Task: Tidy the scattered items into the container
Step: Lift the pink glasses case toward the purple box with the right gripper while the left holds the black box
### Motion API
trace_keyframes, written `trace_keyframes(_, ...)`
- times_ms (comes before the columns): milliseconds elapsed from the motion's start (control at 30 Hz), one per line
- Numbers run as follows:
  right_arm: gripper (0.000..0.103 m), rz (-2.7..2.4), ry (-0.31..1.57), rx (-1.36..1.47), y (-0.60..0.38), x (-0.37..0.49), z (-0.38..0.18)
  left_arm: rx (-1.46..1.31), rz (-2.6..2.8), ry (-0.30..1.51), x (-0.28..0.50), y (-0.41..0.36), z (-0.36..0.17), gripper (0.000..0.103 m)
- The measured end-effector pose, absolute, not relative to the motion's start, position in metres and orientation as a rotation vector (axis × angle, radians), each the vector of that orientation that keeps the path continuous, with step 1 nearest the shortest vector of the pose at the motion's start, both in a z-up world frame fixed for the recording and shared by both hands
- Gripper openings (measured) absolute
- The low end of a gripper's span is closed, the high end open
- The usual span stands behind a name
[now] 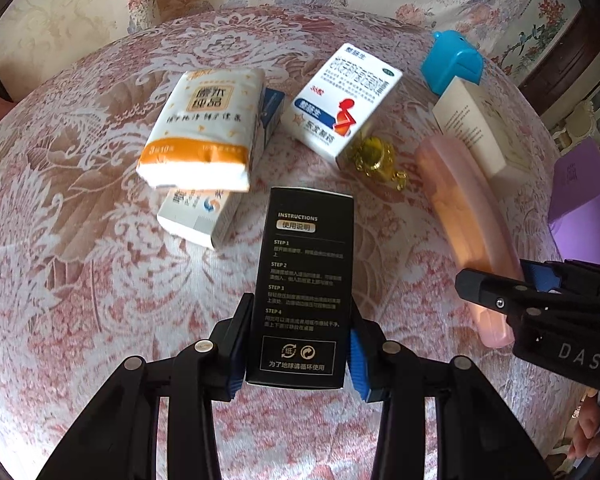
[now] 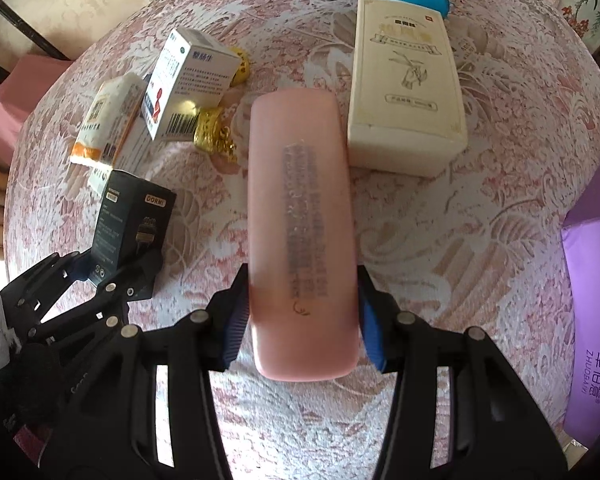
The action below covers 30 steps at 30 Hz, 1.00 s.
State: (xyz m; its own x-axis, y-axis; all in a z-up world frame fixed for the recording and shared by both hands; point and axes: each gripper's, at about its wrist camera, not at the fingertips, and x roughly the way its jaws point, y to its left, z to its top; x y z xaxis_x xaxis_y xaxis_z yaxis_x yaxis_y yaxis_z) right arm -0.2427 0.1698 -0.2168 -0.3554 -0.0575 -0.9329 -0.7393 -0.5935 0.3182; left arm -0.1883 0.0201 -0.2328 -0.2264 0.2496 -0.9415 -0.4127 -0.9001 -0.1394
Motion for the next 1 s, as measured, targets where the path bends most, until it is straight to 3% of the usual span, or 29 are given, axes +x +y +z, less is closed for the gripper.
trace_keyframes(833, 0.052, 2.190, 0.994, -1.511, 0.140, -0.207, -0.212, -1.658, 2.146, 0.230, -0.141, 0.028, -0.228, 0.042)
trace_keyframes(1000, 0.052, 2.233, 0.957, -1.530, 0.134, -0.128, -0.193, -1.653, 2.145, 0.249, -0.140, 0.032, -0.226, 0.042)
